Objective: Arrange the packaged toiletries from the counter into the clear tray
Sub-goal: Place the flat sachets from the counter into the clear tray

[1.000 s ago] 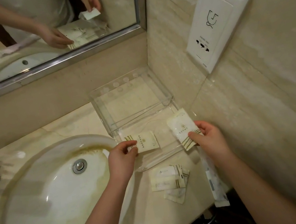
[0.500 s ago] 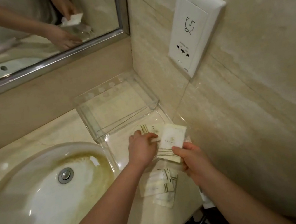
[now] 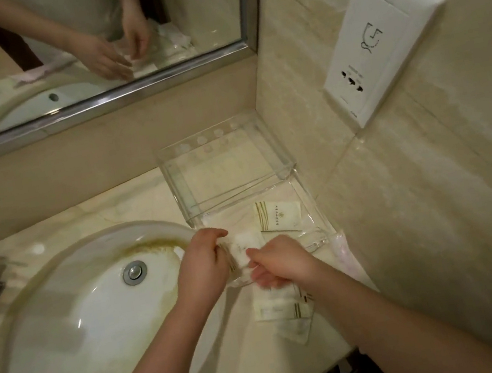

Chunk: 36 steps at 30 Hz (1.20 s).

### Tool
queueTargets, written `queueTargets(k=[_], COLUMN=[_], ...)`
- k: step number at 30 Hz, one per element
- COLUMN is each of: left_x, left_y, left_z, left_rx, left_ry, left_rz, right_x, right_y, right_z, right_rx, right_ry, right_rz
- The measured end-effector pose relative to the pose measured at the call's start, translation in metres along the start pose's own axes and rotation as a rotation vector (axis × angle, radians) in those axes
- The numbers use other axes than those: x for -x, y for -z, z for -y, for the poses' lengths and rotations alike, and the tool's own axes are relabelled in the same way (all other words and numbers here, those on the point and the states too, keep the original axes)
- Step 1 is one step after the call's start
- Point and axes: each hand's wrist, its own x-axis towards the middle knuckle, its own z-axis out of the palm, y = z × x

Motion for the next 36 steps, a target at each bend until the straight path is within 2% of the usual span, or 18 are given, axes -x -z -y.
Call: queueTargets(k=[2,3,4,8,13,22,24,26,28,29,32,36], left_x=[0.009,0.013,0.016,0.026,0.030,0.026,0.030,0.041,0.054,0.059,0.065,0.069], left_y=[-0.012,-0.018,-0.025,-0.041,-0.042,-0.037,-0.036,-0.037,-0.043,-0.049,-0.064,-0.073], left_z=[0.001,0.002,0.001,0.001,0.009,0.004,0.003,0.000,-0.003,-0.003,-0.005,-0.002], left_rx=[-0.173,-0.265,-0.353,-0.592,-0.677,-0.557,-0.444,-0.335,-0.301,-0.308,-0.401,-0.572], left_ry=[-0.119,-0.148,-0.162,-0.200,-0.225,-0.248,-0.305,-0.365,-0.411,-0.433,-0.423,-0.373], left_rz=[0.144,0.213,0.273,0.426,0.463,0.421,0.320,0.208,0.206,0.229,0.317,0.315], right_x=[-0.013,-0.019,-0.027,-0.050,-0.045,-0.041,-0.034,-0.018,0.001,0.009,0.026,0.030], right_y=[0.017,0.025,0.031,0.039,0.049,0.058,0.055,0.050,0.043,0.039,0.028,0.017], right_z=[0.001,0.001,-0.001,-0.016,-0.041,-0.051,-0.054,-0.060,-0.070,-0.077,-0.101,-0.124], right_rx=[0.427,0.565,0.679,1.004,0.998,0.928,0.834,0.721,0.667,0.667,0.707,0.763], right_ry=[0.214,0.324,0.410,0.442,0.456,0.521,0.569,0.640,0.625,0.581,0.418,0.366], right_rz=[-0.359,-0.485,-0.525,-0.264,-0.263,-0.189,-0.280,-0.453,-0.584,-0.590,-0.462,-0.340])
